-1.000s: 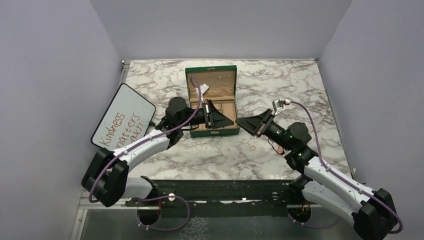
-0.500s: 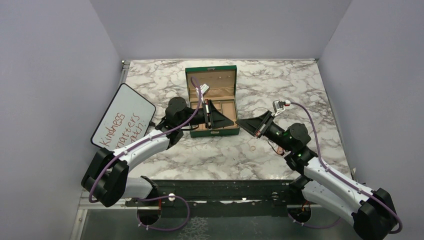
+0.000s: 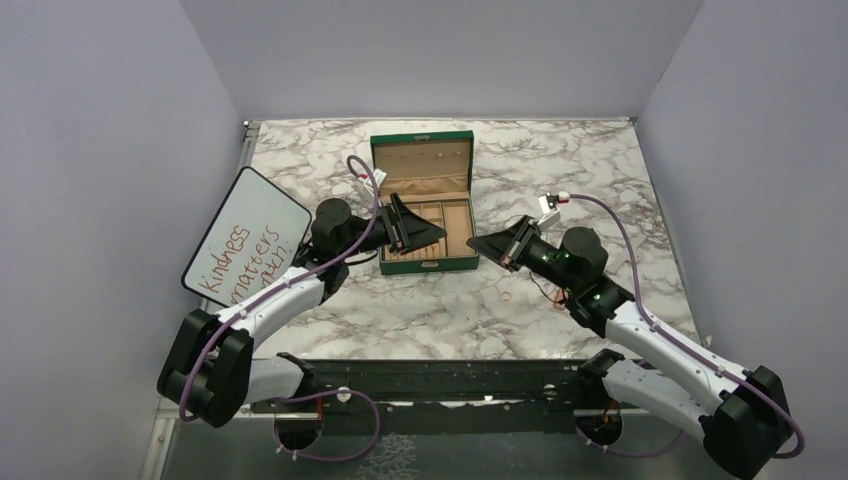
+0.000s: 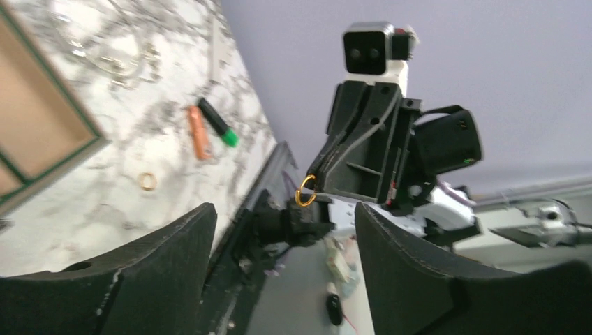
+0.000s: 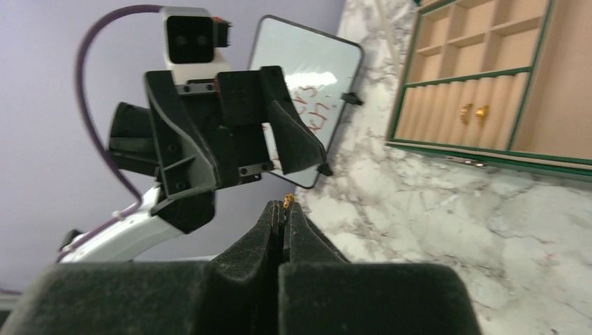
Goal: Organize the mixed jewelry
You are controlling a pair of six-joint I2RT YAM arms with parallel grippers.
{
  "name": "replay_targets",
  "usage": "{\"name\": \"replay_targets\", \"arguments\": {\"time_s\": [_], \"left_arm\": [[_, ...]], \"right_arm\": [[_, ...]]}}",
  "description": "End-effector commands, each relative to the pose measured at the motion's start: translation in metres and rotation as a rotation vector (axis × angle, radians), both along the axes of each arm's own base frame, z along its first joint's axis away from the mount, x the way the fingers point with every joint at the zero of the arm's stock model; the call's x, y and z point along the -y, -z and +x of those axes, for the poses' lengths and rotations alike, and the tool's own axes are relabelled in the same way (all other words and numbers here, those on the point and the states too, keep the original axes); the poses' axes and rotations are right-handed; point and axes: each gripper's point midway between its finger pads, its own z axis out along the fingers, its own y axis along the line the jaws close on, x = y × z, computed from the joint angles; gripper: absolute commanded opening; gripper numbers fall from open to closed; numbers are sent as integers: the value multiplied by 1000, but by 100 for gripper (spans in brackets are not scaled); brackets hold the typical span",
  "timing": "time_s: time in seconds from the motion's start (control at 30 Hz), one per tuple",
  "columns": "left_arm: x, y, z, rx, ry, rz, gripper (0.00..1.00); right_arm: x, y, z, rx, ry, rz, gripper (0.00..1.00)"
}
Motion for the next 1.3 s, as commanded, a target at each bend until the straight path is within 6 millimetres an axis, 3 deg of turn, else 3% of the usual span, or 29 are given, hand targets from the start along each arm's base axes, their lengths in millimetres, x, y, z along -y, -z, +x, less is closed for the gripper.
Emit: {"name": "replay_targets", "arguments": {"time_s": [0.0,0.13,0.23,0.47,0.83,0.93,1.27], "left_arm": [[-25,14,27,84,-128,83,77],[-52,48,59,68,-266,331,80],[-86,71,75,37,-390,607,82],[-145,84,86,95,-575,907,82],[-152,66,89,166,-555,978,82],[-165,66,92,173,-619,1008,82],[-173,61,83,191,-646,1008,82]], "right_arm": [[3,26,18,-22,48,-182,1],[-1,43,37,-37,54,-325,1],[-3,61,52,-77,63,-422,1],[-27,87,78,-147,44,-550,1],[-80,109,85,-171,56,-718,1],[-90,119,83,-197,52,-746,0],[-108,151,85,-256,49,-861,1]]}}
